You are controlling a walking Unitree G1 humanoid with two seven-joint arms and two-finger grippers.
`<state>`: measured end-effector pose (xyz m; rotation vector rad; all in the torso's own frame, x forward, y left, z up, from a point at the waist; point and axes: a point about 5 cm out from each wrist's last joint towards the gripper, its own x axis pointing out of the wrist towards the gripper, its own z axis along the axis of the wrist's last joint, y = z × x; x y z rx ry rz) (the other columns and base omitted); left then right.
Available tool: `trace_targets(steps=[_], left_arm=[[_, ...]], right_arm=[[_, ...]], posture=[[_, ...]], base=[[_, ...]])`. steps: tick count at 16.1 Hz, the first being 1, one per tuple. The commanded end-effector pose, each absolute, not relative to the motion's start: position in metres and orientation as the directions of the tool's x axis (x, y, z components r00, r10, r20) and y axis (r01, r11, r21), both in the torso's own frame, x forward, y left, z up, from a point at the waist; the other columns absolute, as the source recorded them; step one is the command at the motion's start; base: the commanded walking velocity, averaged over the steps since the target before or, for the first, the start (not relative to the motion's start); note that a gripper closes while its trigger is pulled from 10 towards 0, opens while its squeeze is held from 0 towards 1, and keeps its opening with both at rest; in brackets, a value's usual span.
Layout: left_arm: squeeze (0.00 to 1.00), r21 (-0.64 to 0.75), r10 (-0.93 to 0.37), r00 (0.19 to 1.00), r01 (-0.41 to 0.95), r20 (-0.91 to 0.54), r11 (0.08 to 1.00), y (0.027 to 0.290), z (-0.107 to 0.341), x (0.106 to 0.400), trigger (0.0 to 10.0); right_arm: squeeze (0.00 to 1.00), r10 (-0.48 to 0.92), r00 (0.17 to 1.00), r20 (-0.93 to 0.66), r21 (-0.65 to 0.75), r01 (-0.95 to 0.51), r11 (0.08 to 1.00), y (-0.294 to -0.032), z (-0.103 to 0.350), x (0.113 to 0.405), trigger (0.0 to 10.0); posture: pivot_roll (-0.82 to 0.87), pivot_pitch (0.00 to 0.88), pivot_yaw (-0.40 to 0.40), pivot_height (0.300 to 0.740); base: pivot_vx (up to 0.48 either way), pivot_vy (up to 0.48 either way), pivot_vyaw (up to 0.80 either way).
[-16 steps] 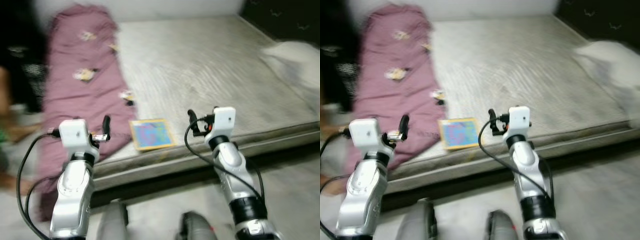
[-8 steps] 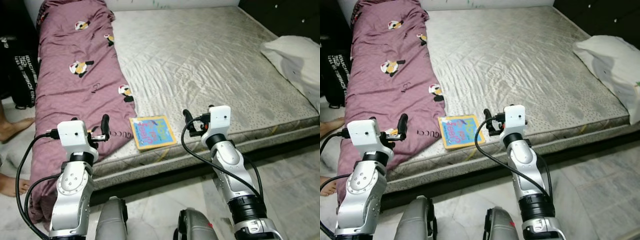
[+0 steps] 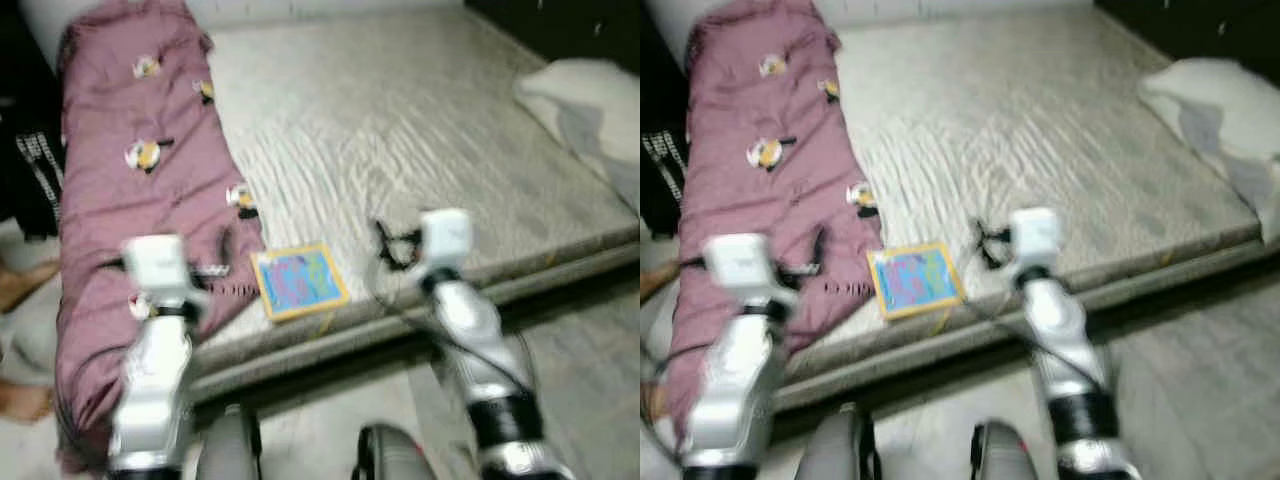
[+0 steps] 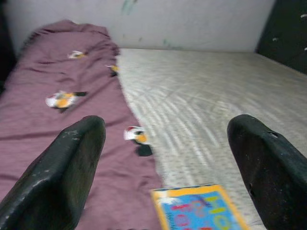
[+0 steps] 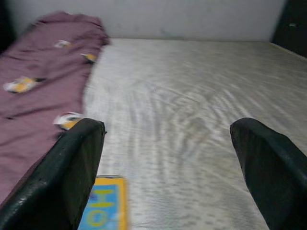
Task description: Clean up the room
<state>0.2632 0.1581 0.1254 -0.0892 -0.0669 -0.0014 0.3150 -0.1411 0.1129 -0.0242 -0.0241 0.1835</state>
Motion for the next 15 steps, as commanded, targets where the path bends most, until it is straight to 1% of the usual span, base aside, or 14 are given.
trace_targets(steps=[1,5,6,15], left_arm=[[0.00,-0.072,0.030,0.998,-0.026,0.057,0.997,0.170,0.125,0.262,10.0],[0.00,-0.066,0.041,0.998,-0.038,0.050,0.997,0.171,0.125,0.262,10.0],[0.00,-0.057,0.052,0.998,-0.050,0.043,0.997,0.171,0.124,0.263,10.0],[0.00,-0.026,0.150,0.987,-0.149,0.060,0.989,0.181,0.127,0.273,10.0]], right_arm=[[0.00,0.218,0.975,0.036,-0.014,-0.217,0.976,-0.129,0.117,0.316,10.0],[0.00,0.228,0.973,0.034,-0.011,-0.228,0.974,-0.128,0.118,0.316,10.0],[0.00,0.231,0.972,0.034,-0.011,-0.231,0.973,-0.128,0.118,0.315,10.0],[0.00,0.235,0.972,0.025,-0.007,-0.235,0.972,-0.127,0.116,0.315,10.0]], posture=[[-0.01,0.144,-0.020,0.667],[-0.01,0.147,-0.020,0.667],[-0.01,0.147,-0.019,0.667],[-0.01,0.143,-0.017,0.568]], base=[[0.364,0.000,0.00],[0.315,0.000,0.00],[0.000,0.000,0.00],[0.000,0.000,0.00]])
